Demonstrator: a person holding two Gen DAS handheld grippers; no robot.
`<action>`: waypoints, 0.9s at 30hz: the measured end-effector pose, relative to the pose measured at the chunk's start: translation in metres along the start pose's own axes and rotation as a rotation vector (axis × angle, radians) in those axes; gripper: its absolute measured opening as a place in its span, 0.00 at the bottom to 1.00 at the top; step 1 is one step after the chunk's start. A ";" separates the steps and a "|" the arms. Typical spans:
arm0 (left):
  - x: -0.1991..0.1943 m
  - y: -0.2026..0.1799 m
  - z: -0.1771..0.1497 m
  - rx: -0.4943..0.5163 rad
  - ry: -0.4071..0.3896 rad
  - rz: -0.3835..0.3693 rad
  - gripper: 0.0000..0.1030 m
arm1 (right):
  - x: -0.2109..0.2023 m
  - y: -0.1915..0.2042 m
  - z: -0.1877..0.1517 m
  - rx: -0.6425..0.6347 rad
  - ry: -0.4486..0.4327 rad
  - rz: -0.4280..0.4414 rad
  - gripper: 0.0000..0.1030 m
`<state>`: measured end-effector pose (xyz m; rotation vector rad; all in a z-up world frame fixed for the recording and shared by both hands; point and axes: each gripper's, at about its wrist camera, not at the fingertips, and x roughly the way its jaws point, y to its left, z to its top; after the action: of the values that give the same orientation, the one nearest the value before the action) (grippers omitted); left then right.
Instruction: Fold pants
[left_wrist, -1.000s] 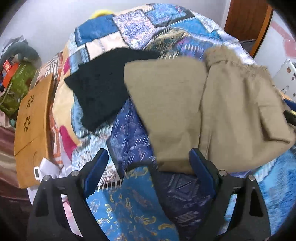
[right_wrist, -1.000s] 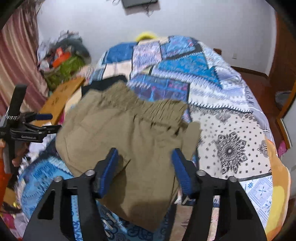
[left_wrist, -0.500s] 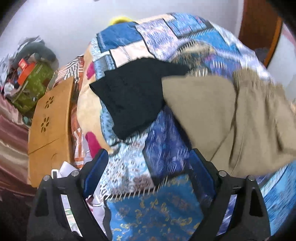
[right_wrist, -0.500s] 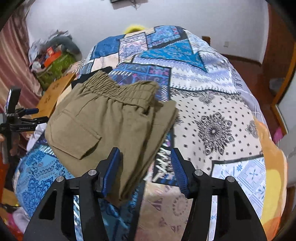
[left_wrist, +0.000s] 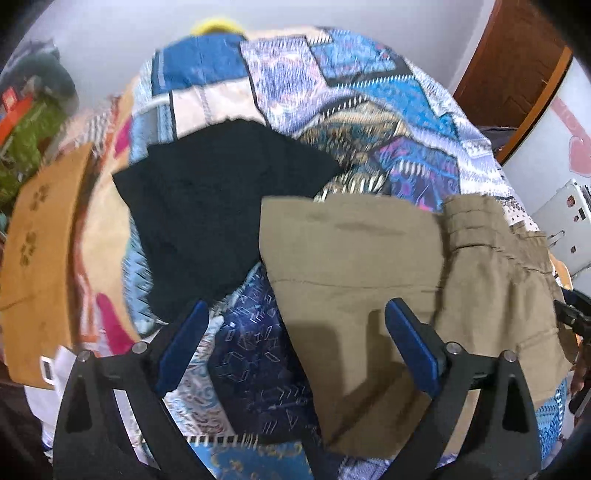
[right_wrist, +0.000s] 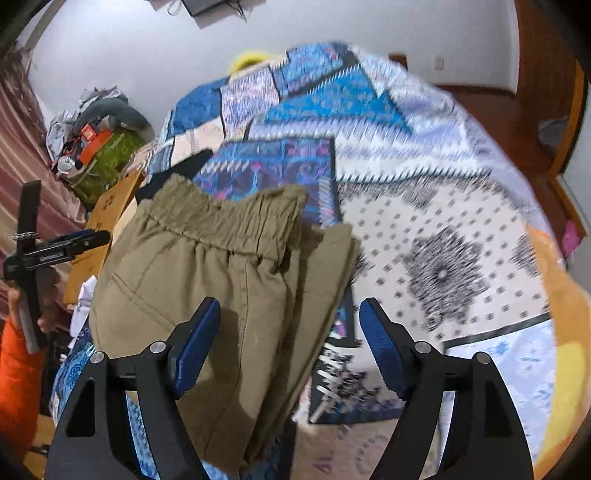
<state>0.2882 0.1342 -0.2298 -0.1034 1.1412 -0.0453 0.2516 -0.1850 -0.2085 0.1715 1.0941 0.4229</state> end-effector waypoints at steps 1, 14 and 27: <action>0.006 0.001 -0.001 -0.004 0.013 -0.012 0.93 | 0.006 -0.002 0.000 0.017 0.014 0.016 0.72; 0.032 -0.002 0.003 -0.084 0.075 -0.186 0.61 | 0.021 -0.011 0.010 0.088 0.040 0.121 0.51; -0.019 0.005 0.005 -0.082 -0.065 -0.094 0.03 | 0.006 0.012 0.034 -0.027 -0.041 0.077 0.16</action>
<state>0.2851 0.1416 -0.2114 -0.2299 1.0729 -0.0784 0.2809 -0.1691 -0.1934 0.1982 1.0433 0.5003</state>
